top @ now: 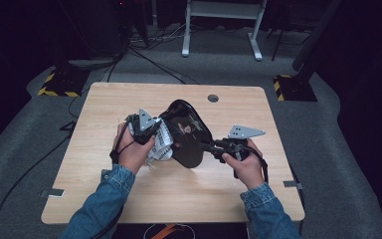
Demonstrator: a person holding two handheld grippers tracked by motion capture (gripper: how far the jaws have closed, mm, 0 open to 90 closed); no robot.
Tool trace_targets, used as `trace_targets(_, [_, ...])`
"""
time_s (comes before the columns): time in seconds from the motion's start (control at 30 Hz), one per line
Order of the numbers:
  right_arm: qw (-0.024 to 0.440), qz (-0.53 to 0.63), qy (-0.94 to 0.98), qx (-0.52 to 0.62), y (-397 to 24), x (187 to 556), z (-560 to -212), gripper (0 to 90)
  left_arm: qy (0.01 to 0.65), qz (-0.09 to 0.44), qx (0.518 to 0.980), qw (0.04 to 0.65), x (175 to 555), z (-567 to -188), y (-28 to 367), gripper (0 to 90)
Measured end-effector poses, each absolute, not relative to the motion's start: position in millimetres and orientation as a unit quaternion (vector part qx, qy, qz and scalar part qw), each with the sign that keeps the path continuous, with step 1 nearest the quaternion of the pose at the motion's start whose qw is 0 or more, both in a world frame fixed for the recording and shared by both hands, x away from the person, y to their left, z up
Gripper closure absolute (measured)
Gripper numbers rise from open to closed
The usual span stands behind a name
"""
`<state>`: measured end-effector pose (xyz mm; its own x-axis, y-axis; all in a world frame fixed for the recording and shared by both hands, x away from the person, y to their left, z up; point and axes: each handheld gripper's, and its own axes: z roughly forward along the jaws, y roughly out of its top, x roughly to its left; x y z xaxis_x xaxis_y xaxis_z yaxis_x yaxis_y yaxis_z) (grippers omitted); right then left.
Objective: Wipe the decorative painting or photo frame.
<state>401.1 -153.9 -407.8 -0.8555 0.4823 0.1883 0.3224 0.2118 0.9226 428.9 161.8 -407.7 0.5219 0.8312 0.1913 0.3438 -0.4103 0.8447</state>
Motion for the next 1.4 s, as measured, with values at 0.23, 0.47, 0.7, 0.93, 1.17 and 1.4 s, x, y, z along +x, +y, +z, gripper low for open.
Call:
trace_targets(0.23, [0.072,0.571,0.775,0.260,-153,401,-407,75.7,0.370,0.302,0.785,0.395,424,-411,153,77.4])
trace_targets(0.47, [0.072,0.571,0.774,0.263,-152,402,-407,75.5,0.347,0.291,0.796,0.400,412,-416,136,77.4])
trace_targets(0.7, [0.072,0.570,0.773,0.269,-153,403,-407,75.9,0.315,0.281,0.808,0.411,395,-418,113,77.4])
trace_targets(0.93, [0.075,0.569,0.768,0.282,-156,404,-407,77.9,0.288,0.279,0.817,0.415,386,-418,97,77.3])
trace_targets(1.17, [0.072,0.570,0.768,0.282,-157,404,-407,77.6,0.299,0.284,0.812,0.413,393,-420,108,77.3])
trace_targets(1.4, [0.067,0.571,0.768,0.284,-157,404,-408,76.9,0.320,0.297,0.809,0.393,408,-423,126,77.3])
